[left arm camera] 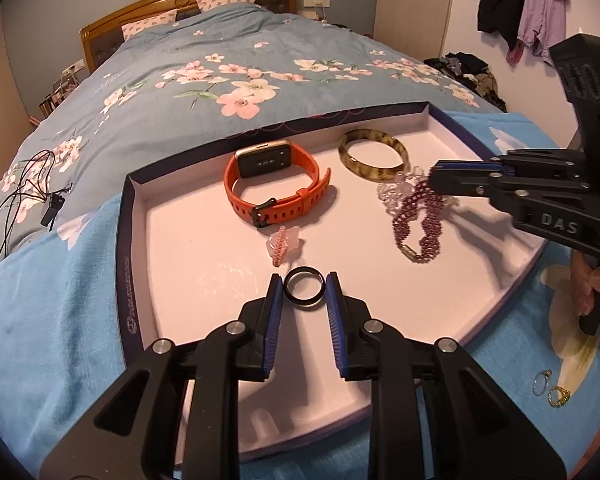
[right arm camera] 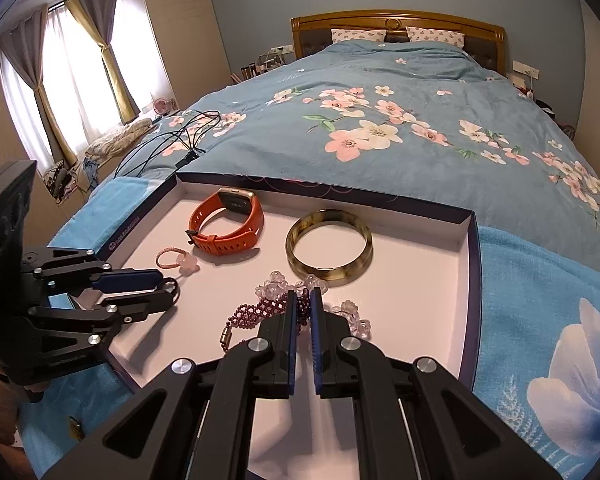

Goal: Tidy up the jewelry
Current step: 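Open the left tool to drop the hair tie while the right tool releases the bracelet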

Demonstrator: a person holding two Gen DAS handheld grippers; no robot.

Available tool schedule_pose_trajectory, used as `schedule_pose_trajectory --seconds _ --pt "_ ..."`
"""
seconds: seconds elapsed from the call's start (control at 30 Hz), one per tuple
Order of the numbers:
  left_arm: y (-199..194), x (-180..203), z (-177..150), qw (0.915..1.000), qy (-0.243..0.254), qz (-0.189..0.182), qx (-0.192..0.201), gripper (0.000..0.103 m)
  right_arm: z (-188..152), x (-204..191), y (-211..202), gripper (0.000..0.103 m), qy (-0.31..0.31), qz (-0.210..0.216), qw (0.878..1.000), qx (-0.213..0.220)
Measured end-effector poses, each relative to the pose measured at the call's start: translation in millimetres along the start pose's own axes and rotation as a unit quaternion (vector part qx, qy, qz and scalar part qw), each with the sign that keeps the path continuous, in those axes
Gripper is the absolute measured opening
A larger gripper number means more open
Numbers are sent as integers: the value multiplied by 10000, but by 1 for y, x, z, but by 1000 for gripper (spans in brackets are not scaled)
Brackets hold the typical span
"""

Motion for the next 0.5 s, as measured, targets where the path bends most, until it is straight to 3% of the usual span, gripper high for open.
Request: schedule_pose_trajectory --seconds 0.4,0.5 --pt "4 -3 9 9999 -112 106 -3 23 0 4 -3 8 99 -44 9999 1" --pt "-3 -7 9 9997 -159 156 86 31 -1 6 -6 10 143 -97 9998 27"
Point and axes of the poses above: each gripper's, at about its wrist camera, not at the fingertips, and y roughly the way its jaws point, x to its right, z to its top, the point moved 9 cm from there along y, roughly the way its jaws point, and after that the axes turned 14 degrees about z, right-handed, at the moved point
